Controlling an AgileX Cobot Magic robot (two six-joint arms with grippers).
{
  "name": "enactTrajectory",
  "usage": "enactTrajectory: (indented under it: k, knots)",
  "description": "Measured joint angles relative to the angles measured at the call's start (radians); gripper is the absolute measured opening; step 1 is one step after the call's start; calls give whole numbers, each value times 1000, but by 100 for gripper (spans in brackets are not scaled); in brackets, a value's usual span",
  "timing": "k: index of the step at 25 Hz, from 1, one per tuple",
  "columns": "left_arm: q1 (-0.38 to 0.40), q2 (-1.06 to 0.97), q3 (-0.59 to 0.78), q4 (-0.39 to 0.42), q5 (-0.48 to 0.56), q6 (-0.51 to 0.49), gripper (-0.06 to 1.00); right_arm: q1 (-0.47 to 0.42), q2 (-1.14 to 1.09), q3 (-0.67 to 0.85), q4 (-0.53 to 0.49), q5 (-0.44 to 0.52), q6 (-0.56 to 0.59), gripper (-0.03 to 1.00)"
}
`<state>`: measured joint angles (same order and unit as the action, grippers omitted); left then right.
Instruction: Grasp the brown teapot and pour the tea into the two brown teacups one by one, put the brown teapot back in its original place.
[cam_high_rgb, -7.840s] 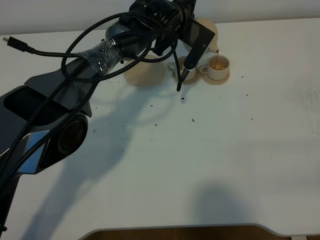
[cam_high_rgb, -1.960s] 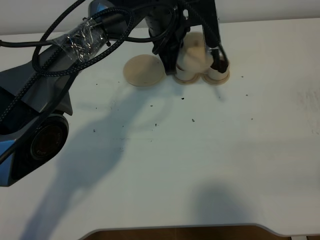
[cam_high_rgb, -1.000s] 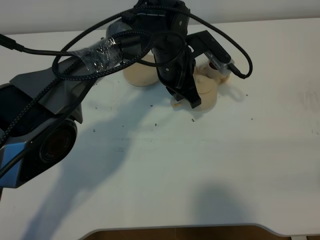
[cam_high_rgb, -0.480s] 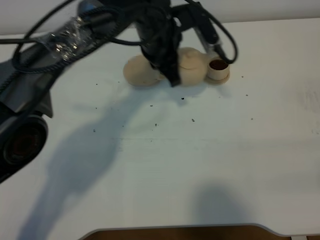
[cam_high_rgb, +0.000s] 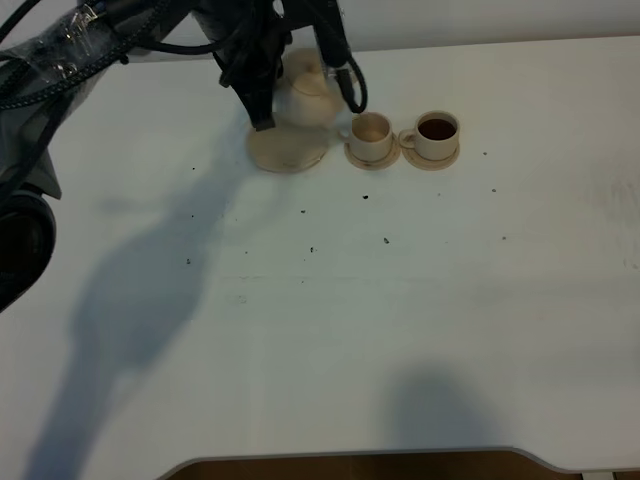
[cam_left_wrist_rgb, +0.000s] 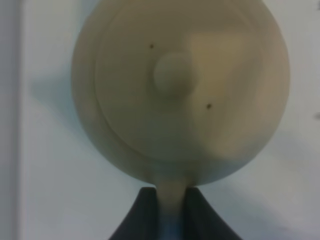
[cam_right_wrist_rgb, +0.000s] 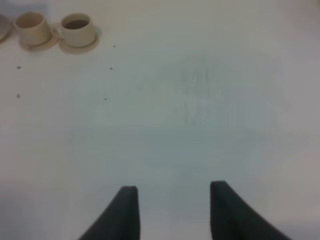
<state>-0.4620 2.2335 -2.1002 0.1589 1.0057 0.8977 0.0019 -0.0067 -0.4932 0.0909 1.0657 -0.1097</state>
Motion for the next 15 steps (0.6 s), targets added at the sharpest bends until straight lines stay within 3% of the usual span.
enactTrajectory:
  k: [7,15]
  knots:
    - [2,70,3,160,-88,84,11,0,0,0,0,0,0,36]
    - [2,105,6,179,-226,189,11,0,0,0,0,0,0,36]
